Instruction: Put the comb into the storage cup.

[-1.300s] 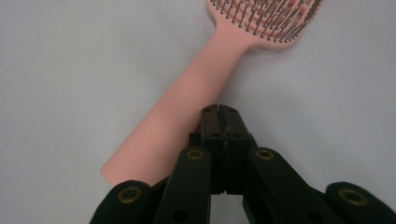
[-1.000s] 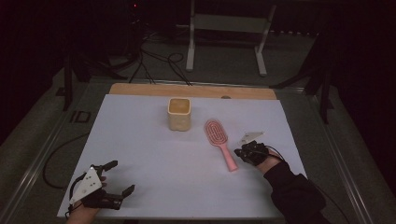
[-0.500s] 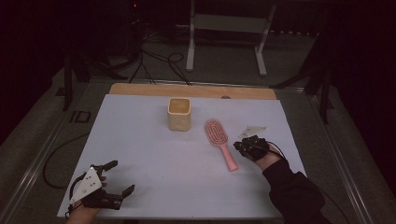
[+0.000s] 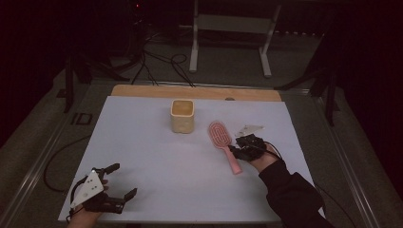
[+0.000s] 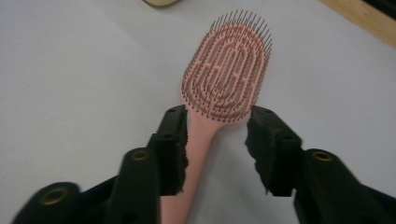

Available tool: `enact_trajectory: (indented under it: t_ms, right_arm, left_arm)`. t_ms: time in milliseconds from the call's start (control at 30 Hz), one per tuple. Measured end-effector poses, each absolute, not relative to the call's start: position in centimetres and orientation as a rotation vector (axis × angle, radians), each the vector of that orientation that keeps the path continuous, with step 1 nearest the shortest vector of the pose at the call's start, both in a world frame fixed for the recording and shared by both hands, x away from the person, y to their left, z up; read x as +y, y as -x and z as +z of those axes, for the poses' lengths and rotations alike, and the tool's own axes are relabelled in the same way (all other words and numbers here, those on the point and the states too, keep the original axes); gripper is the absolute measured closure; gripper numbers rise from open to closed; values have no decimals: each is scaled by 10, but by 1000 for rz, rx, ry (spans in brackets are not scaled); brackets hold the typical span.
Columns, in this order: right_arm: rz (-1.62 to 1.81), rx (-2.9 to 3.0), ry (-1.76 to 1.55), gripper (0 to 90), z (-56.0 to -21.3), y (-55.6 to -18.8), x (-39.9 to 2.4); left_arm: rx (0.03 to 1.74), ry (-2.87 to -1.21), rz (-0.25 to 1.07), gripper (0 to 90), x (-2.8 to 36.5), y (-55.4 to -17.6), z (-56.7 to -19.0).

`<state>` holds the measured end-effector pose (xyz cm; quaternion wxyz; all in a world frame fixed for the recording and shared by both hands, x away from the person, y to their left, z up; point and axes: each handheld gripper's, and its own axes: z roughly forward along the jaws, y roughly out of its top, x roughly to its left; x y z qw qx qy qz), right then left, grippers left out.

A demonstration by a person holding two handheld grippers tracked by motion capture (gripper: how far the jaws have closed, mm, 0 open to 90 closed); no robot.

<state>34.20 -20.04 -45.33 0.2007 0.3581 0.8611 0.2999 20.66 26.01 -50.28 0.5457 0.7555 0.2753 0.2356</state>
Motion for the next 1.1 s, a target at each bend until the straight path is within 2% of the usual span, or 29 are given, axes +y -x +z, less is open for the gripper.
enact_trajectory:
  t_ms: [100,133,233,467,500,533,600,800,1033,1100]
  right_arm:
    - [822,2418,-1021,465,-456,-343,-195]
    - [818,2425,-1031,407,-457,-343,-194]
    - [789,2436,-1009,340,-460,-343,-188]
    - [765,2460,-1074,248,-468,-346,-182]
    - [760,2458,-1096,165,-469,-346,-182]
    - [736,2456,-1108,122,-470,-347,-180]
    - [718,2441,-1137,86,-472,-350,-180]
    - [745,2378,-1217,87,-473,-356,-181]
    - [782,2522,-1355,203,-476,-373,-185]
    - [750,2523,-1379,176,-478,-376,-185]
  left_arm:
    - [654,-1793,559,0,260,-207,-503]
    - [653,-1795,561,0,260,-207,-503]
    - [650,-1803,557,0,260,-207,-503]
    - [648,-1800,561,0,260,-206,-503]
    - [647,-1800,560,0,260,-206,-503]
    - [646,-1800,559,0,260,-206,-503]
    - [648,-1802,558,0,260,-206,-503]
    - [648,-1800,560,0,260,-206,-503]
    - [646,-1798,560,0,260,-206,-502]
    - [648,-1799,560,0,260,-205,-502]
